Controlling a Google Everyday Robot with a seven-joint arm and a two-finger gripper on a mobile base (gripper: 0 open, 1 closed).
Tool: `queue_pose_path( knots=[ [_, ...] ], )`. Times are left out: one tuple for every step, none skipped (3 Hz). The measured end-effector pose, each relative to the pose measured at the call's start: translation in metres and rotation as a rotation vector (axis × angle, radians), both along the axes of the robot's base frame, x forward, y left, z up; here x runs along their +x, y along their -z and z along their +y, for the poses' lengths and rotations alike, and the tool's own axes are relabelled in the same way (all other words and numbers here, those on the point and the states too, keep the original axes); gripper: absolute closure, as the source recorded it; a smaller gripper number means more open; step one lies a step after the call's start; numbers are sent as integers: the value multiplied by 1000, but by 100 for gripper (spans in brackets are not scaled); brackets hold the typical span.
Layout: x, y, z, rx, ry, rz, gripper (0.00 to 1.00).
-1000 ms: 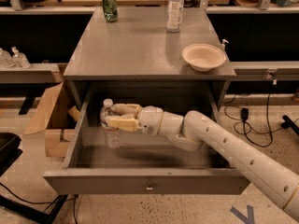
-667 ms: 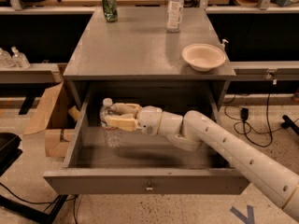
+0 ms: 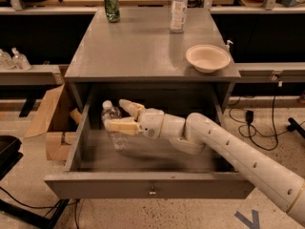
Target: Place water bottle into top drawer
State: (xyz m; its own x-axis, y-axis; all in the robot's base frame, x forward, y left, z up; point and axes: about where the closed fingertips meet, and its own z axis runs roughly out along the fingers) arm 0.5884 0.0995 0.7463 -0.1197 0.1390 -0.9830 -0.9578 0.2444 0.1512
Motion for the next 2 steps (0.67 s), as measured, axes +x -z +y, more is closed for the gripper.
queue_pose_path(
  knots=[
    [0, 0, 1, 0, -2, 0, 0],
    [0, 0, 1, 0, -2, 0, 0]
  ],
)
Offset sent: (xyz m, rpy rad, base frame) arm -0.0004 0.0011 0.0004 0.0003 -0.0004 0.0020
